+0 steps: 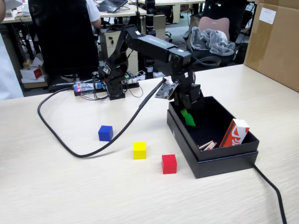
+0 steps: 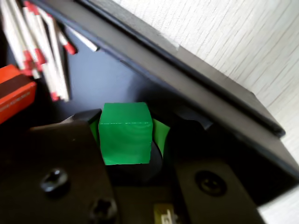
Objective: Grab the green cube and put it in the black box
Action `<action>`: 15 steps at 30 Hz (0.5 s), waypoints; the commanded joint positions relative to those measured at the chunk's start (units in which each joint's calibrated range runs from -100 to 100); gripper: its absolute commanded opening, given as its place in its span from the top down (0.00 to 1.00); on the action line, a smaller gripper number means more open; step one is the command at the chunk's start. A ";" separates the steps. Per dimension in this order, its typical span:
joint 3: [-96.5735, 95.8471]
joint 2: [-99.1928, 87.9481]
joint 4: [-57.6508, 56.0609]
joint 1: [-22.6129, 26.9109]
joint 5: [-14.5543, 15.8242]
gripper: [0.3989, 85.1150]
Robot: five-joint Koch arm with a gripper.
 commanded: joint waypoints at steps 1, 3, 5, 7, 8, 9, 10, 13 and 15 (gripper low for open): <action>4.16 0.72 0.61 0.05 -0.39 0.99; 4.07 1.86 0.61 0.05 -0.34 0.87; 3.53 1.41 0.61 0.05 -0.29 0.70; 3.53 0.37 0.61 0.10 -0.10 0.66; 3.53 -0.20 0.61 0.05 -0.15 0.60; 3.62 -0.66 0.61 0.10 -0.20 0.54; 3.71 -1.46 0.61 0.05 -0.20 0.50; 3.71 -5.48 0.61 0.10 -0.15 0.48; 3.53 -9.04 0.61 0.05 -0.20 0.47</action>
